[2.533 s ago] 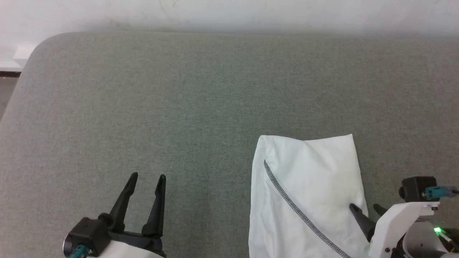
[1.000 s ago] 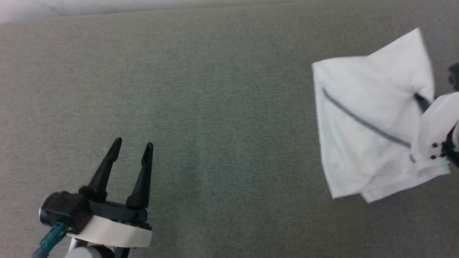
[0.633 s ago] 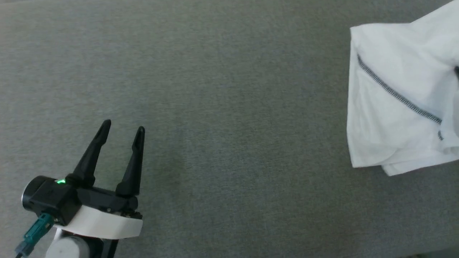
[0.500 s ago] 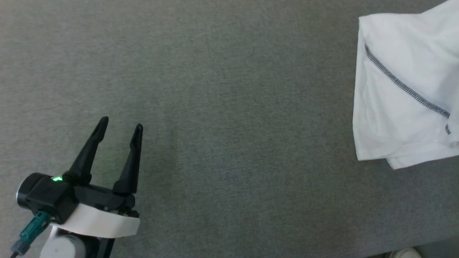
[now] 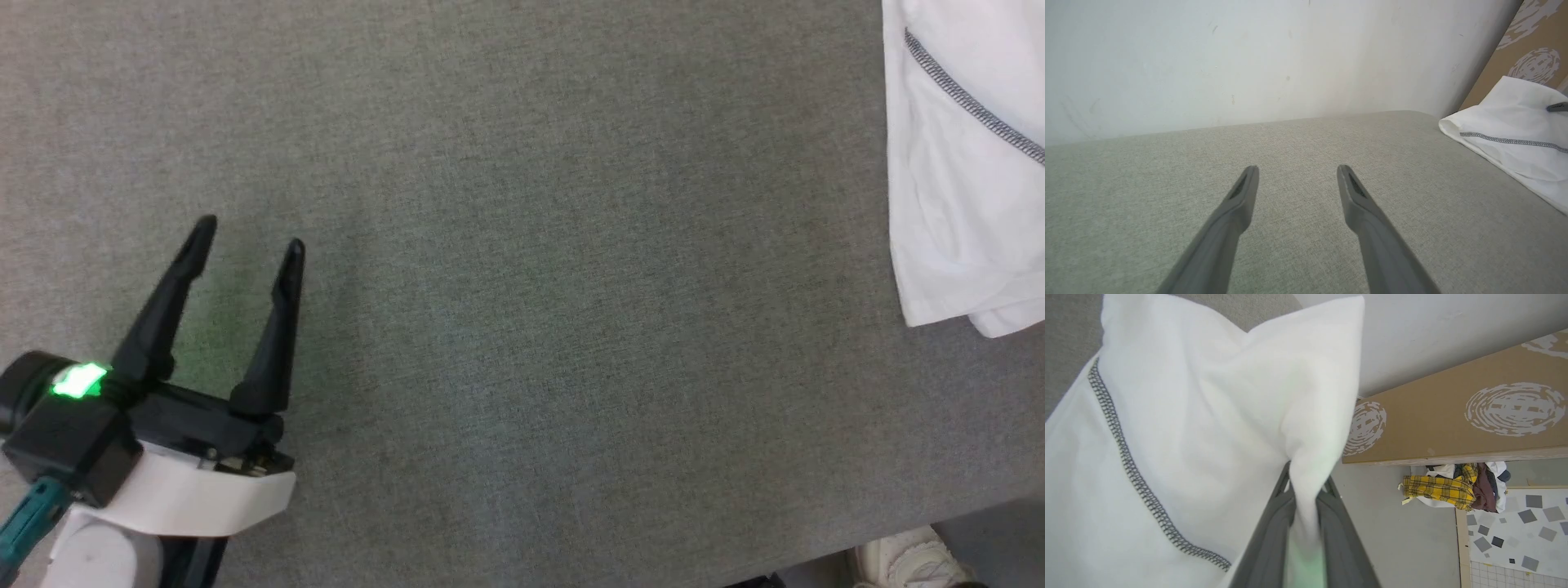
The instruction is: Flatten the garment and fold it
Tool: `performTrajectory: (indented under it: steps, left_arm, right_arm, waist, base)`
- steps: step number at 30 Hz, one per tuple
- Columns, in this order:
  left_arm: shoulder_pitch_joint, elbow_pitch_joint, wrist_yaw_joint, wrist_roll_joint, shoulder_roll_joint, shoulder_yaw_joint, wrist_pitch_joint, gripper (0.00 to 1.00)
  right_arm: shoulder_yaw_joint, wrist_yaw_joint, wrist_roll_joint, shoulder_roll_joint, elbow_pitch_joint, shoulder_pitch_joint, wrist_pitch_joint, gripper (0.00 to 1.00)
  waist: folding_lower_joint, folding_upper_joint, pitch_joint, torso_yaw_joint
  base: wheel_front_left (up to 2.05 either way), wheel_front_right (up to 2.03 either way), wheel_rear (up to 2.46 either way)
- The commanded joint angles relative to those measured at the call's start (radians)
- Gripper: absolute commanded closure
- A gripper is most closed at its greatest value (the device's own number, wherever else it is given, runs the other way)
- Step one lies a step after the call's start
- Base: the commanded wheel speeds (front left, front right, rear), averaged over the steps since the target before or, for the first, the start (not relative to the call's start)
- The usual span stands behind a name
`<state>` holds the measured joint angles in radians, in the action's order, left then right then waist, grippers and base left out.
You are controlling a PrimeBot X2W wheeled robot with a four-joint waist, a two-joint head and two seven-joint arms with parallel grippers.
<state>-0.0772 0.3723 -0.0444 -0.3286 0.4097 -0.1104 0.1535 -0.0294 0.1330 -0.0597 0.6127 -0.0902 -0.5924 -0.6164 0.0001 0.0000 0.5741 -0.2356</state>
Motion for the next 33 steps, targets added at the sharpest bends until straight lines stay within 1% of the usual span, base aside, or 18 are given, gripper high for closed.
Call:
performTrajectory:
  steps: [1, 3, 4, 6, 9, 11, 13, 14, 15, 16, 17, 21, 27, 30, 33]
  left_arm:
    - [-0.016, 0.007, -0.002, 0.013, 0.006, 0.007, 0.008, 0.0]
    - [-0.021, 0.022, 0.005, 0.038, 0.016, 0.014, 0.024, 0.0]
    - [-0.023, 0.036, -0.004, 0.049, 0.024, 0.007, 0.039, 0.0]
    - [-0.023, 0.049, 0.016, 0.063, 0.019, 0.02, 0.054, 0.0]
    - [-0.029, 0.057, 0.033, 0.082, 0.019, 0.031, 0.064, 0.0]
    - [-0.034, 0.056, 0.043, 0.094, 0.019, 0.035, 0.068, 0.0]
    - [-0.04, 0.056, 0.052, 0.1, 0.016, 0.039, 0.072, 0.0]
    - [-0.043, 0.056, 0.055, 0.101, 0.014, 0.039, 0.074, 0.0]
    - [-0.046, 0.056, 0.057, 0.102, 0.012, 0.04, 0.075, 0.0]
    - [-0.049, 0.056, 0.059, 0.101, 0.011, 0.041, 0.077, 0.0]
    - [-0.052, 0.055, 0.06, 0.1, 0.01, 0.041, 0.078, 0.0]
    - [-0.059, 0.051, 0.063, 0.098, 0.004, 0.043, 0.086, 0.0]
    - [-0.049, 0.037, 0.07, 0.087, -0.013, 0.045, 0.096, 0.0]
    - [-0.041, 0.027, 0.069, 0.079, -0.026, 0.041, 0.1, 0.0]
    - [-0.029, 0.01, 0.065, 0.068, -0.038, 0.035, 0.102, 0.0]
  right_arm:
    - [-0.003, -0.002, 0.007, 0.006, -0.003, -0.016, 0.008, 1.0]
    - [-0.007, -0.002, 0.012, 0.008, -0.019, -0.022, 0.02, 1.0]
    - [-0.012, -0.002, 0.016, 0.007, -0.028, -0.024, 0.025, 1.0]
    - [-0.022, -0.002, 0.023, 0.004, -0.045, -0.026, 0.034, 1.0]
    - [-0.041, -0.002, 0.037, -0.003, -0.064, -0.029, 0.044, 1.0]
    - [-0.052, -0.002, 0.047, -0.005, -0.075, -0.03, 0.053, 0.98]
    - [-0.061, -0.002, 0.056, -0.008, -0.085, -0.031, 0.06, 0.91]
    - [-0.066, -0.002, 0.06, -0.011, -0.089, -0.034, 0.061, 0.8]
    - [-0.071, -0.002, 0.064, -0.014, -0.093, -0.036, 0.064, 0.67]
    - [-0.075, -0.002, 0.067, -0.016, -0.098, -0.038, 0.068, 0.04]
    - [-0.077, -0.002, 0.071, -0.018, -0.103, -0.041, 0.073, 0.0]
    - [-0.078, -0.002, 0.083, -0.026, -0.13, -0.053, 0.093, 0.0]
    - [-0.066, -0.002, 0.086, -0.025, -0.168, -0.063, 0.133, 0.0]
    - [-0.061, -0.002, 0.087, -0.024, -0.17, -0.063, 0.178, 0.0]
    - [-0.084, -0.002, 0.087, -0.055, -0.159, -0.054, 0.233, 0.0]
  waist:
    - [-0.0001, 0.0, 0.017, -0.003]
    - [-0.0001, 0.0, 0.027, -0.001]
    - [-0.0001, 0.0, 0.032, 0.0]
    - [-0.0001, 0.0, 0.043, 0.002]
    - [-0.0001, 0.0, 0.06, 0.004]
    - [-0.0001, 0.0, 0.069, 0.005]
    - [-0.0001, 0.0, 0.077, 0.006]
    - [-0.0001, 0.0, 0.08, 0.006]
    - [-0.0001, 0.0, 0.082, 0.006]
    - [-0.0001, 0.0, 0.085, 0.006]
    - [-0.0001, 0.0, 0.086, 0.006]
    - [-0.0001, 0.0, 0.08, 0.007]
    - [-0.0001, 0.0, 0.038, 0.006]
    - [-0.0001, 0.0, 0.006, 0.007]
    - [-0.0001, 0.0, -0.032, 0.01]
  base:
    - [0.0, 0.0, 0.0]
    - [0.0, 0.0, 0.0]
    - [0.0, 0.0, 0.0]
    - [0.0, 0.0, 0.0]
    - [0.0, 0.0, 0.0]
    - [0.0, 0.0, 0.0]
    - [0.0, 0.0, 0.0]
    - [0.0, 0.0, 0.0]
    - [0.0, 0.0, 0.0]
    - [0.0, 0.0, 0.0]
    - [0.0, 0.0, 0.0]
    - [0.0, 0.0, 0.0]
    - [0.0, 0.0, 0.0]
    - [0.0, 0.0, 0.0]
    - [0.0, 0.0, 0.0]
